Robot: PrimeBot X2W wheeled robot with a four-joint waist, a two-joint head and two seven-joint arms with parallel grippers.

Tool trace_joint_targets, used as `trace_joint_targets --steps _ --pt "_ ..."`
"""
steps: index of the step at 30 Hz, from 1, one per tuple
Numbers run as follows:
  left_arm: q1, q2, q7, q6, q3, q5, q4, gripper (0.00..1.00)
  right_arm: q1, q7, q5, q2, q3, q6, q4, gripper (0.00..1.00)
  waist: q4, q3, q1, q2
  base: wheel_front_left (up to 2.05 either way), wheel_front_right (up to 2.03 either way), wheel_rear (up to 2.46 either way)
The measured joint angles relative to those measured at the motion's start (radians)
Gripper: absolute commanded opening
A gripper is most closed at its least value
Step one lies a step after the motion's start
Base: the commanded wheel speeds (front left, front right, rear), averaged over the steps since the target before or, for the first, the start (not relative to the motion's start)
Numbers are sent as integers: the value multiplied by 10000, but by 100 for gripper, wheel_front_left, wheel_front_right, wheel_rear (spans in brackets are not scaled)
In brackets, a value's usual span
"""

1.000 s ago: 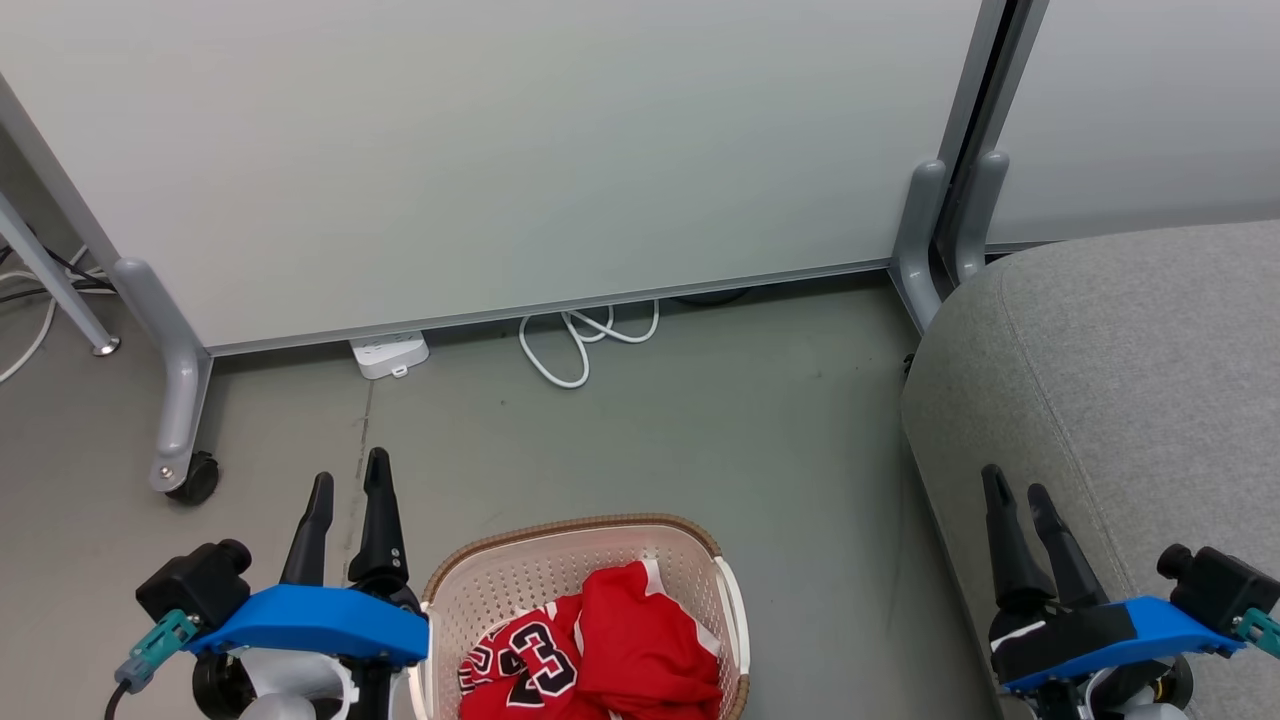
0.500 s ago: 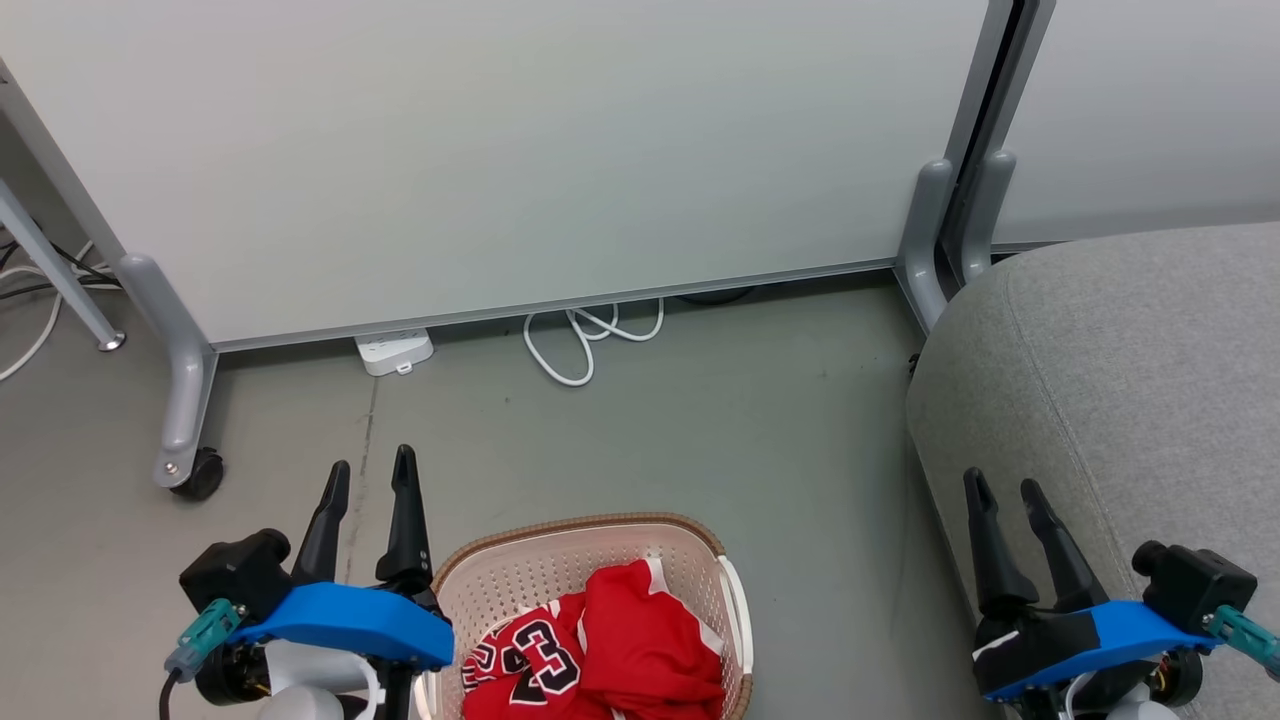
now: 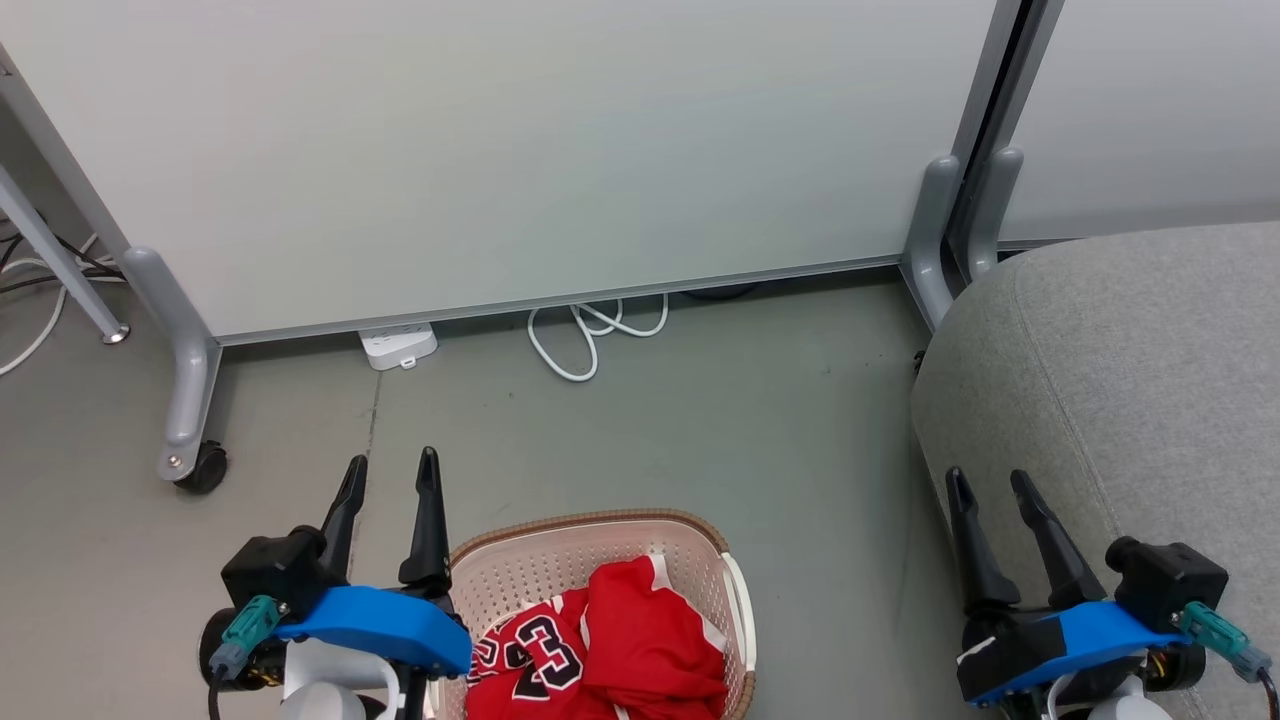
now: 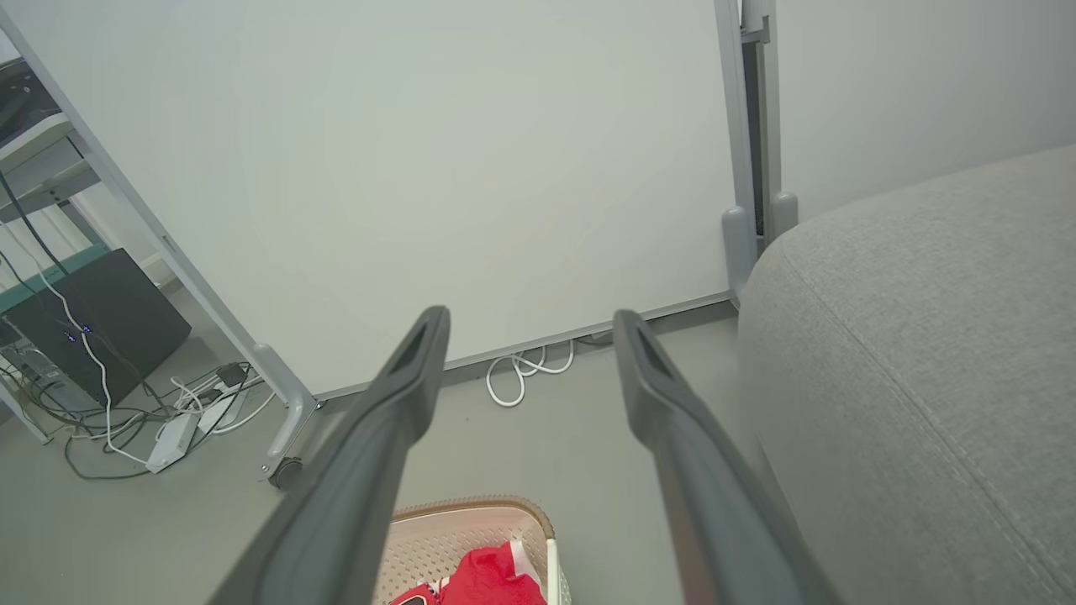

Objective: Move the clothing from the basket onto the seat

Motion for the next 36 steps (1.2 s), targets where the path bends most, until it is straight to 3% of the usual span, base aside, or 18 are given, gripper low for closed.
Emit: trace_joint_targets --steps 36 --pt "-395 36 -704 -25 -539 2550 788 100 -169 -706 -2934 -33 230 13 257 100 162 151 0 0 0 0 0"
